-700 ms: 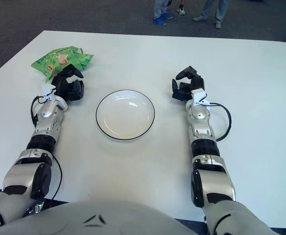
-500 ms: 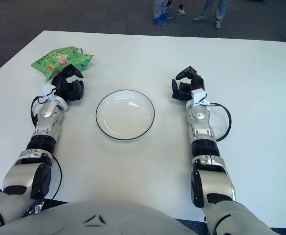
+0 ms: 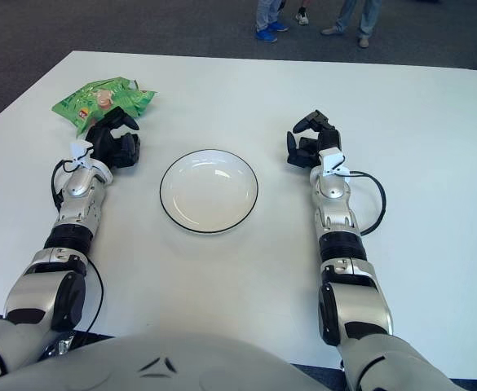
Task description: Put the snack into the plate.
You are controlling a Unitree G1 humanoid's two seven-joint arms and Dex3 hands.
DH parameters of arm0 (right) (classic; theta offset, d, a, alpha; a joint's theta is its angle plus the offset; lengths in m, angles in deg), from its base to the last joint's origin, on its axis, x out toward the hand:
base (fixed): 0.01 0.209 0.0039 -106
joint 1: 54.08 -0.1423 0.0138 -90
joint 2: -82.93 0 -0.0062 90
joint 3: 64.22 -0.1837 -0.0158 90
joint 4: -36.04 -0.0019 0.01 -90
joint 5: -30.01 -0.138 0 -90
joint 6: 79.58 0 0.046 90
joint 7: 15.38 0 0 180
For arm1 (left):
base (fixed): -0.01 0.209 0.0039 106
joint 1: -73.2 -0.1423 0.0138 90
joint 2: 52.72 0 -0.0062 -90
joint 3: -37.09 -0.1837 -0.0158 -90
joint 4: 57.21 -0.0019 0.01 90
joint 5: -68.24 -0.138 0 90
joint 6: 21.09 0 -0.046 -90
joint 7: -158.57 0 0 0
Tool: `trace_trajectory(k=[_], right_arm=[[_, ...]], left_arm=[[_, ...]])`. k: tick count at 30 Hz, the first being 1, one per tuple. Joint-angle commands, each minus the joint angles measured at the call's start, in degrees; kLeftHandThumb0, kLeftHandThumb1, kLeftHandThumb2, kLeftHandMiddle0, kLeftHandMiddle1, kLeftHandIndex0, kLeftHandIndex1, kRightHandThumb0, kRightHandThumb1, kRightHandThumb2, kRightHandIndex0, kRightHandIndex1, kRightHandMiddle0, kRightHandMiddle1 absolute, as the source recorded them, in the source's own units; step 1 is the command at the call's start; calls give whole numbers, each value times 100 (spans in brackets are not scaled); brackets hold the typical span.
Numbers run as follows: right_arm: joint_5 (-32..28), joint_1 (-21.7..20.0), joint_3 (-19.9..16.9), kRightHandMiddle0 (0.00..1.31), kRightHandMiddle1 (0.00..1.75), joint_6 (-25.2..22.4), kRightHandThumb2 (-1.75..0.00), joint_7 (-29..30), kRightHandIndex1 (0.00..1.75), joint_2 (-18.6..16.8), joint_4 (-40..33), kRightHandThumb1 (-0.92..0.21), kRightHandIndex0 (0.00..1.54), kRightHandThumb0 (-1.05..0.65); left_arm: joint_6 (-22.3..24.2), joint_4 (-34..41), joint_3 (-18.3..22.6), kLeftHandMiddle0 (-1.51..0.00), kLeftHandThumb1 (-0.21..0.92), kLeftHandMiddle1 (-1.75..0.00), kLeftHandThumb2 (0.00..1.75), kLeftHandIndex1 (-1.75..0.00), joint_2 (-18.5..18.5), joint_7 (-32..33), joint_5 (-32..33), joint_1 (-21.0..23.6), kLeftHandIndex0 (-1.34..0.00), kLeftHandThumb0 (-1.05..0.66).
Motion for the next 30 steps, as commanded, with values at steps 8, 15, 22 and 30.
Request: trace_trajectory(k=[8,15,22,30], right_arm=[[10,427,84,52,175,-401,-117,-64,175,-149,130,-44,130,-44],[28,491,140,52,175,-395,-117,-147,175,-137,21,-44,130,-44],[13,537,149,52,175,-427,-116,-174,175,-173,-93,-44,130,-44],[15,545,162,52,175,-424,-116,-199,175,-176,-119,-44,130,-44]], left_arm=[[26,-183,30,-128,37,-175,125,-175,108,-27,101,-512,-57,-46],[70,-19,4,-128,37,-175,125,-175,103,-14,82,-577,-57,-46],[144,326,-28,-128,37,-175,125,-175,-10,1,29,-559,-57,-46],[131,745,-158,-127,38,-175,124,-175,-203,116,-222,-603,-56,-46]])
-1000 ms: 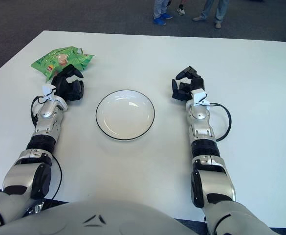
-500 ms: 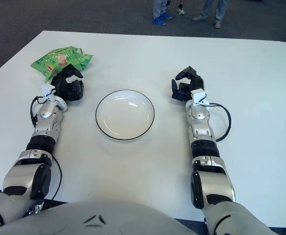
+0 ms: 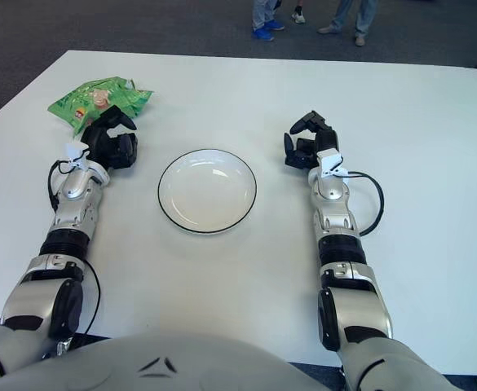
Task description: Put the snack into the plate.
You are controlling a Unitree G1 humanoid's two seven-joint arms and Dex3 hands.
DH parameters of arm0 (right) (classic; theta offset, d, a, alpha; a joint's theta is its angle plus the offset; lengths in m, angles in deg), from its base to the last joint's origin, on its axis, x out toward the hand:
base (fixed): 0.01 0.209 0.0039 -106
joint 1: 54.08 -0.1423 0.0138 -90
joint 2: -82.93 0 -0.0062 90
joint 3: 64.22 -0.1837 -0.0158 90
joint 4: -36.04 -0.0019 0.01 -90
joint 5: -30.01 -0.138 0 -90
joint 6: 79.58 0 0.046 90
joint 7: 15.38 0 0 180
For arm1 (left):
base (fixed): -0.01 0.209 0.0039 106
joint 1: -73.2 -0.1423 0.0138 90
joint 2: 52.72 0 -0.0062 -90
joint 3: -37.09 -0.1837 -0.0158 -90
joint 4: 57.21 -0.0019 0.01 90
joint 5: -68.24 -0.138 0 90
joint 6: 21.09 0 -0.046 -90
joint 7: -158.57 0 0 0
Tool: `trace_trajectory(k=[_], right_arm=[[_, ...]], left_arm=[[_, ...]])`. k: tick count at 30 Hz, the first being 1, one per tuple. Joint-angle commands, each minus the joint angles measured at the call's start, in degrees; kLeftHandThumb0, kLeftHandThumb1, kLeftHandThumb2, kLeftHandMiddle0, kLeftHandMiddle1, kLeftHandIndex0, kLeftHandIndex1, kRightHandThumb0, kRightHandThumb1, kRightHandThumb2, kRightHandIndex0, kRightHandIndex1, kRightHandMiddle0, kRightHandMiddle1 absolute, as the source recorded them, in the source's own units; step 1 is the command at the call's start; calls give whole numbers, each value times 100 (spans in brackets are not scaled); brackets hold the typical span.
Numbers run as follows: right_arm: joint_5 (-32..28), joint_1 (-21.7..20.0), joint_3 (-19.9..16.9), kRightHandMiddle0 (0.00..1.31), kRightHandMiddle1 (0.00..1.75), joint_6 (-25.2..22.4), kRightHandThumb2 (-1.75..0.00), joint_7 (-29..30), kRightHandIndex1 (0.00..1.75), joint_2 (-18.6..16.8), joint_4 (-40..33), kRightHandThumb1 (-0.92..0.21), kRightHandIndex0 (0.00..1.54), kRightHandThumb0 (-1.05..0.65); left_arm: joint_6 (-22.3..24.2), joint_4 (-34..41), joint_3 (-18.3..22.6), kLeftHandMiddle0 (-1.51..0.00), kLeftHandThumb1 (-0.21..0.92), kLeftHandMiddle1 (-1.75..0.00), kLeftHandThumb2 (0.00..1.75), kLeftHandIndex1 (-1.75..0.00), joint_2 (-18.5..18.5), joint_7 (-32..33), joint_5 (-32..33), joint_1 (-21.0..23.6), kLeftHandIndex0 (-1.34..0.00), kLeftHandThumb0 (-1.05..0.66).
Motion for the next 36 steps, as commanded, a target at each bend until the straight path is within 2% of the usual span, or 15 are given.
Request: trace_trajectory(k=[1,2,6,8,18,25,36], right_arm=[[10,381,85,52,175,-304,-116,-85,175,-136,206,-44,130,-44],[12,388,90,52,175,-324,-116,-76,175,-142,181,-44,130,-44],[38,387,106,52,175,-417,-116,-29,175,-163,123,-44,130,-44],[55,385,121,52,175,-440,-116,-9,175,-175,110,-44,130,-44],[70,366,152,52,175,-419,-117,17,175,-196,119,-44,130,-44],[88,374,167,52,175,-430,-117,22,175,-191,99,-44,130,-45],[118,355,209,52,175,-467,-117,16,175,-168,125,-44,130,-45]], left_arm=[[61,270,-114,-127,38,-175,124,-175,-144,170,-314,-392,-56,-46],[92,472,-154,-127,37,-175,124,-175,-215,228,-434,-426,-57,-46],[509,1938,-484,-127,34,-175,128,-175,-599,694,-1692,-486,-59,-47],[674,2316,-546,-127,33,-175,130,-175,-766,749,-2076,-453,-60,-47],[1093,3204,-565,-128,29,-175,134,-175,-1206,880,-2745,-392,-63,-49],[1190,3394,-674,-127,29,-175,135,-175,-1322,1096,-3090,-327,-64,-49],[1002,2962,-797,-117,33,-175,130,-175,-1699,1556,-3680,116,-61,-48]])
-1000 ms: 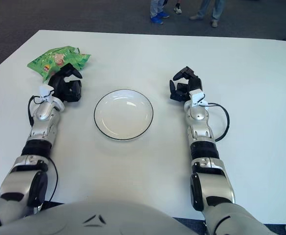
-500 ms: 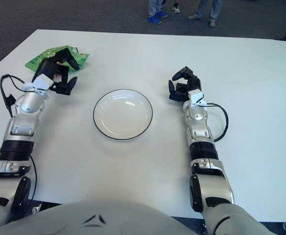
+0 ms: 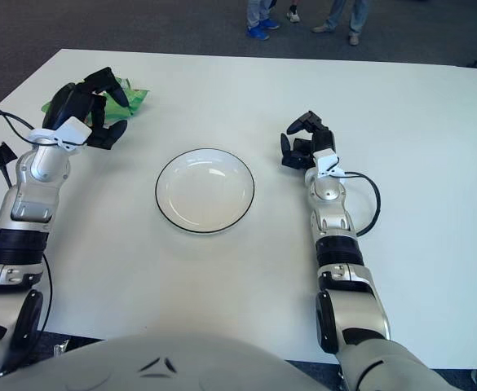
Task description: Put the snack into the plate.
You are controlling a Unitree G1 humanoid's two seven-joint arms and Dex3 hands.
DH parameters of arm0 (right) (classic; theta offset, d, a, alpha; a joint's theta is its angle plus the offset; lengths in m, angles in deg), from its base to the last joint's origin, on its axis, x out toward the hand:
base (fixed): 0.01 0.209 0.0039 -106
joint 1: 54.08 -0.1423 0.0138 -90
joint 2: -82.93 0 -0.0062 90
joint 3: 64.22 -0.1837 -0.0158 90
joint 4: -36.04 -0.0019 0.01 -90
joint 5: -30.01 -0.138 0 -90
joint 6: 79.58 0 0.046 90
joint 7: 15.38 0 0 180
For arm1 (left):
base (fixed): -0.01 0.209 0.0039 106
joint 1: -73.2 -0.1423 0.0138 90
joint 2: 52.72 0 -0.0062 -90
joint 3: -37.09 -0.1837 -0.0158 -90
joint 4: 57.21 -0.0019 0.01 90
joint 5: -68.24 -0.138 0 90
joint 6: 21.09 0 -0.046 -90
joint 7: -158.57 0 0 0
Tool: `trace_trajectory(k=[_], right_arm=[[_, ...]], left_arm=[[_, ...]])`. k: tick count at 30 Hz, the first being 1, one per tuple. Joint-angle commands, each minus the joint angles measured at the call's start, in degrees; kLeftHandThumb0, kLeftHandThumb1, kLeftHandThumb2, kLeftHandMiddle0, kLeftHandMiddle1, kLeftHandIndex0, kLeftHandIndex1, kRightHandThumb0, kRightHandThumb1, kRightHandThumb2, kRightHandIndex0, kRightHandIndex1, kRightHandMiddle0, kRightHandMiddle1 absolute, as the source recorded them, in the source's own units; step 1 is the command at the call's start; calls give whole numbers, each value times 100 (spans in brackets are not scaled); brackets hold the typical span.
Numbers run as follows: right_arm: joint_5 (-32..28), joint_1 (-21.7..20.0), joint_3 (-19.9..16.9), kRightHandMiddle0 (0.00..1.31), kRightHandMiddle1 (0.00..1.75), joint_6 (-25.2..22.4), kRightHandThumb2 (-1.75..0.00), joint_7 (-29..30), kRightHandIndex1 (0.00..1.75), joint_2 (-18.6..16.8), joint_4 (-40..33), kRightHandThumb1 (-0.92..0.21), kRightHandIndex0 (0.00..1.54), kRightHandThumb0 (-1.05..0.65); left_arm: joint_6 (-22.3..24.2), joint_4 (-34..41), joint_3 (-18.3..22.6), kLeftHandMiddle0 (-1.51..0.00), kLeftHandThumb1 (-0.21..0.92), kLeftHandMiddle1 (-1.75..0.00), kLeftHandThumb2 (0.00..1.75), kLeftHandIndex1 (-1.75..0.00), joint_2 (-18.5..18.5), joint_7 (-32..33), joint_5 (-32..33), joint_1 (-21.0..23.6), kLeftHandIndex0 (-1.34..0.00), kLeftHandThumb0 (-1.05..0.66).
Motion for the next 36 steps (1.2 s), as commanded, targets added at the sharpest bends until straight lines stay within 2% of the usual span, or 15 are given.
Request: trace_trajectory(k=[1,10,13,17,21,23,26,30,31,32,33,34,36], right_arm=[[81,330,124,52,175,-361,-117,-85,175,-98,286,-44,130,-45],[83,332,140,52,175,-346,-117,-122,175,-72,306,-43,130,-45],[95,329,154,53,175,-367,-118,-138,175,-57,300,-43,130,-45],[93,333,167,53,175,-374,-118,-161,175,-42,291,-43,130,-45],[97,338,186,53,175,-384,-118,-161,175,-30,282,-43,130,-45],[110,334,198,53,175,-389,-118,-162,175,-22,289,-43,130,-45],[119,326,209,53,175,-384,-118,-161,175,-13,310,-43,130,-45],[124,306,217,53,175,-369,-118,-163,175,1,343,-43,130,-45],[129,302,220,53,175,-365,-118,-160,175,4,353,-43,130,-45],[132,300,223,53,175,-363,-118,-157,175,5,358,-43,130,-45],[137,298,226,53,175,-358,-118,-153,175,6,363,-43,130,-45],[140,297,228,53,175,-354,-118,-149,175,7,367,-43,130,-45],[143,280,228,53,175,-333,-118,-148,175,15,402,-43,130,-45]], left_arm=[[-140,-193,-42,-115,33,-175,129,-175,-278,228,-235,297,-60,-48],[-444,-718,-311,-112,37,-175,124,-175,-761,1026,-1123,754,-57,-46],[-591,-1012,-543,-114,38,-175,123,-175,-1028,1574,-1727,1010,-56,-46],[-586,-1380,-834,-107,42,-175,119,-175,-1266,2074,-2339,1329,-53,-45],[-549,-1641,-1015,-95,45,-174,115,-175,-1358,2331,-2581,1516,-51,-44],[-531,-1863,-1132,-86,48,-169,111,-175,-1403,2496,-2715,1652,-48,-43],[-531,-2141,-1266,-74,57,-157,98,-174,-1442,2707,-2827,1796,-42,-41],[-568,-2561,-1434,-66,69,-147,82,-172,-1471,2953,-2899,1995,-36,-39],[-619,-2871,-1508,-64,73,-145,76,-171,-1478,3028,-2905,2118,-34,-38],[-658,-3106,-1570,-53,80,-138,67,-172,-1485,3090,-2906,2213,-28,-37],[-703,-3375,-1641,-49,82,-136,64,-173,-1494,3137,-2909,2321,-27,-37],[-738,-3565,-1698,-38,80,-129,70,-158,-1502,3180,-2909,2401,-18,-45],[-795,-3937,-1829,-27,77,-119,79,-142,-1508,3250,-2927,2566,-10,-54]])
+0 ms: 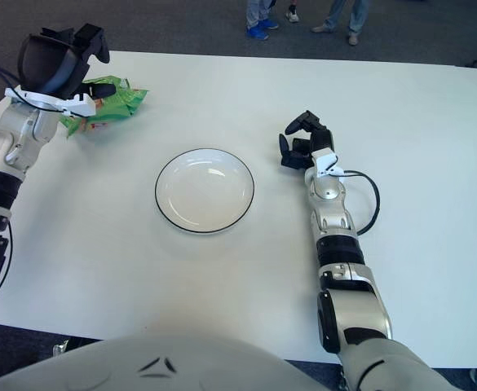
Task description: Put the snack into the plate.
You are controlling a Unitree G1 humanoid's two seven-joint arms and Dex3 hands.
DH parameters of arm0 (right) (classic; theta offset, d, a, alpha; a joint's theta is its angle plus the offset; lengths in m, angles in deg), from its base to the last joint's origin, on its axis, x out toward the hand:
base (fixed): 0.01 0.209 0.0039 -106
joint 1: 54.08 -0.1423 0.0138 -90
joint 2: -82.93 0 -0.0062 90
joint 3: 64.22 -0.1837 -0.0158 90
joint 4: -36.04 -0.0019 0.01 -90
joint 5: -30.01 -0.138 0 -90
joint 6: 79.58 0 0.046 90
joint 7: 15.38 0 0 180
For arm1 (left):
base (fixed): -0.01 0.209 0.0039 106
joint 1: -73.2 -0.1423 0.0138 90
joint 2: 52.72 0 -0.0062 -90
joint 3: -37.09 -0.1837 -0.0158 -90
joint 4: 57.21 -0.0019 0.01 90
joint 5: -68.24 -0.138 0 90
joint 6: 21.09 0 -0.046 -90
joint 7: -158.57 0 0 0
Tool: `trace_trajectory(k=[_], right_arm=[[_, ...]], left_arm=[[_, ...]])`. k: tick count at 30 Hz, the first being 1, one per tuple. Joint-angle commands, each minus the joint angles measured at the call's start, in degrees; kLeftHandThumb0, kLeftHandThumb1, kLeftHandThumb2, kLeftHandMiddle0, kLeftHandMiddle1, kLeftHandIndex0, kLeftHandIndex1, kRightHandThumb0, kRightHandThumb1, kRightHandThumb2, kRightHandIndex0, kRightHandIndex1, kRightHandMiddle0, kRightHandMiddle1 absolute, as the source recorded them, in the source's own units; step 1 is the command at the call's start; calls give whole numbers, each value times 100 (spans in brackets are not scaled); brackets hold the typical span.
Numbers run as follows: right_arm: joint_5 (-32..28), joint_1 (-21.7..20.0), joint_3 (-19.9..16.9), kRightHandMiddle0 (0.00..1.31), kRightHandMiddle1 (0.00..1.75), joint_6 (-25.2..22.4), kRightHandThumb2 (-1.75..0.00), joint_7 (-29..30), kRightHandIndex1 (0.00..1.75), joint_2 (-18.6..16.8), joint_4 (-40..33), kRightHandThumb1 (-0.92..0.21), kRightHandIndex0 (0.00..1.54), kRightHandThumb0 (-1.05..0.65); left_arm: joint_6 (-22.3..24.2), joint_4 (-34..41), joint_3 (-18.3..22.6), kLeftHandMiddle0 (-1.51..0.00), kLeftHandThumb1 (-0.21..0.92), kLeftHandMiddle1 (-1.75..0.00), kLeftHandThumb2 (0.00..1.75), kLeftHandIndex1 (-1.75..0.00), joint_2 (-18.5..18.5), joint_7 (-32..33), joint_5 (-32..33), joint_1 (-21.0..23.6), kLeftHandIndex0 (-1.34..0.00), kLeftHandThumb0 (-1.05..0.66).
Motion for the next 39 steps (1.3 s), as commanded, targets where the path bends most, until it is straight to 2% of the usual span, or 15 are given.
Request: trace_trajectory(k=[1,2,5,9,12,18,22,30,39], right_arm=[[115,305,121,53,175,-323,-119,-93,175,-59,382,-43,130,-45],[116,301,122,54,175,-317,-119,-91,175,-58,392,-42,130,-45],[119,293,129,54,175,-306,-120,-90,175,-52,414,-41,131,-45],[111,288,129,54,175,-281,-121,-100,175,-44,447,-41,131,-45],[92,297,116,54,175,-264,-121,-108,175,-42,454,-41,130,-45],[132,323,146,54,175,-334,-121,-122,175,-6,393,-41,130,-45],[133,331,154,54,175,-352,-121,-135,175,7,370,-41,130,-45],[145,335,174,54,175,-330,-120,-158,175,36,387,-41,130,-45],[174,336,218,55,175,-320,-121,-147,175,77,396,-40,131,-46]], left_arm=[[-85,-718,-255,-21,78,-111,80,-132,-148,181,-90,382,-6,-59],[-94,-862,-322,-16,83,-97,76,-120,-158,215,-110,449,-4,-67],[-46,-1134,-485,-11,89,-73,72,-101,-181,257,-162,581,-1,-78],[83,-1480,-681,-9,91,-42,78,-76,-167,256,-183,732,0,-89],[198,-1738,-804,-6,92,-31,84,-65,-109,223,-143,832,0,-95],[261,-2488,-792,-1,92,-10,95,-45,107,-316,302,1090,0,-104],[205,-2665,-823,0,92,-2,100,-33,127,-501,492,1158,0,-105],[53,-3259,-816,0,92,0,104,-14,246,-804,887,1262,0,-105],[167,-3473,-899,0,92,0,106,-5,416,-1020,1109,1277,0,-105]])
